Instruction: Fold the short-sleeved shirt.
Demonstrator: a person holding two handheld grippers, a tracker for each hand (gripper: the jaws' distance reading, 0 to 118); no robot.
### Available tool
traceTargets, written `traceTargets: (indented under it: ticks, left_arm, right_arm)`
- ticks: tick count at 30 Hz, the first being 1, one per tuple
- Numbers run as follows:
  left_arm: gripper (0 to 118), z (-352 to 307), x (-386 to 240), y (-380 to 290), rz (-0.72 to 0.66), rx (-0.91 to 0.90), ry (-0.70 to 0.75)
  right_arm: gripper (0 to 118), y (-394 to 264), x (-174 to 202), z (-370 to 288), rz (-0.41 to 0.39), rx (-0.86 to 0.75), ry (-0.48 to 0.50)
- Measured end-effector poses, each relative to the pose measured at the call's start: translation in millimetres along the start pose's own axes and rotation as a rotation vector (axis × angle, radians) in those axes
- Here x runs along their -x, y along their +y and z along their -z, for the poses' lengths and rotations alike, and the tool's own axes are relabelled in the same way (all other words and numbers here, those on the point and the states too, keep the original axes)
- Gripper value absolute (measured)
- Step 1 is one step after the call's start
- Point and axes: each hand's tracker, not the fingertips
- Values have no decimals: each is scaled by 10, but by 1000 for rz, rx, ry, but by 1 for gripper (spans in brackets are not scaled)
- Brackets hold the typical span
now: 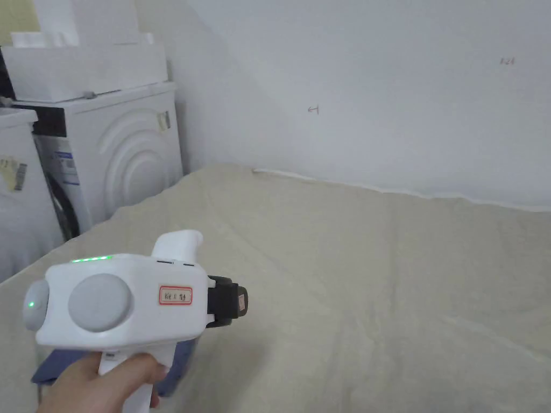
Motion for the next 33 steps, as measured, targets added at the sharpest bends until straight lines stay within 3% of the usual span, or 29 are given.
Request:
traceTargets:
  ticks: [3, 5, 9, 12, 19, 26, 31, 33]
  left_arm:
    - [7, -353, -661, -127, -4, -165, -121]
    - [7, -674, -1189, -254, 127, -330, -132]
    - [7, -1111, -1920, -651, 310, -620, 45]
    - [7, -1212, -2158, -1023, 392, -795, 170]
    - [7, -990, -2294, -1464, 468, -713, 212]
    - [7, -848, -2184, -1521, 376, -629, 213]
    - [7, -859, -2139, -1492, 335, -626, 212]
    - [10, -871, -2123, -1474, 329, -618, 207]
  right_arm:
    - [1, -11, 12, -404, -24, -121, -45]
    - [1, -28, 86, -679, -77, -255, -81]
    - [1, -164, 257, -1137, -105, -600, -69]
    - [1, -377, 224, -1273, -132, -800, -168]
    - [1, -706, 196, -1262, -217, -891, -284]
    - [1, -804, 270, -1143, -325, -886, -327]
    - [1, -782, 277, -1151, -276, -892, -270]
    - [6, -780, 309, -1123, -280, -883, -325]
